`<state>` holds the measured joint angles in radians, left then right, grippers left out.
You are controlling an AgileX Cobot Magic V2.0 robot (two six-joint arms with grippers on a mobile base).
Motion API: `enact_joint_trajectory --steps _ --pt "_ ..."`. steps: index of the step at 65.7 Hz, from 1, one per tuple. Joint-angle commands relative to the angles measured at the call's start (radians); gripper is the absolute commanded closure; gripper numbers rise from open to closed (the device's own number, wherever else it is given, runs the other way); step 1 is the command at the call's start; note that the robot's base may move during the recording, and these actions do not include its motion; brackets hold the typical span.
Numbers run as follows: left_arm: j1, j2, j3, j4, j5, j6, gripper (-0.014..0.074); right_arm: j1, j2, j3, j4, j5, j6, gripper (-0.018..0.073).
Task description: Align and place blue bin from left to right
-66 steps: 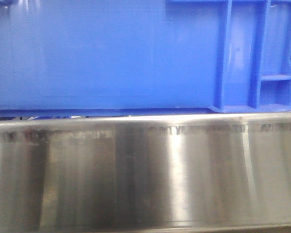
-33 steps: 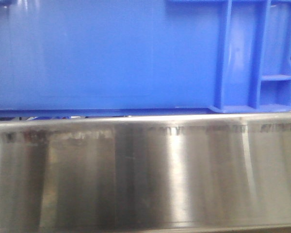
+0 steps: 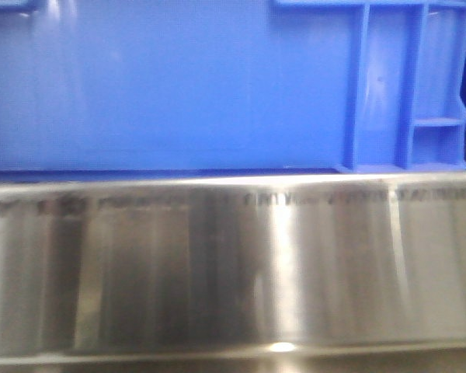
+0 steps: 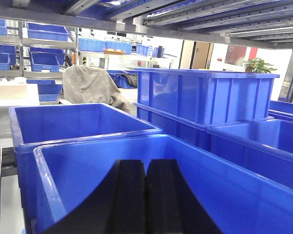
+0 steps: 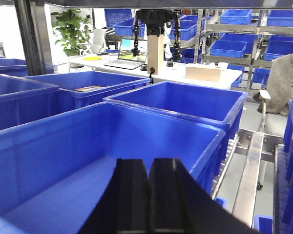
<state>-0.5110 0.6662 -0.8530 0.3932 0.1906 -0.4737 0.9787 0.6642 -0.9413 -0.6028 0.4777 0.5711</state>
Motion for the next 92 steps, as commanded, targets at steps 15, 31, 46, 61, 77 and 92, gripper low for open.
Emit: enact_joint_trajectory --steps 15,31,46,61,77,92 --pt "-0.008 -0.005 0.0 0.004 -0.02 0.003 0.0707 0.002 -0.005 0.002 -0.014 -0.022 -0.005 0.0637" --pt "-0.008 -0.005 0.0 0.004 -0.02 0.003 0.0707 0.002 -0.005 0.002 -0.014 -0.022 -0.005 0.0637" --pt "-0.008 -0.005 0.0 0.004 -0.02 0.003 0.0707 0.002 -0.005 0.002 -0.014 -0.022 -0.005 0.0637" --pt "-0.008 -0.005 0.0 0.004 -0.02 0.003 0.0707 0.002 -0.005 0.002 -0.014 -0.022 -0.005 0.0637" --pt "-0.008 -0.005 0.0 0.004 -0.02 0.003 0.0707 0.002 -0.005 0.002 -0.014 -0.022 -0.005 0.0637" --pt "-0.008 -0.005 0.0 0.004 -0.02 0.003 0.0707 0.002 -0.005 0.002 -0.014 -0.022 -0.005 0.0637"
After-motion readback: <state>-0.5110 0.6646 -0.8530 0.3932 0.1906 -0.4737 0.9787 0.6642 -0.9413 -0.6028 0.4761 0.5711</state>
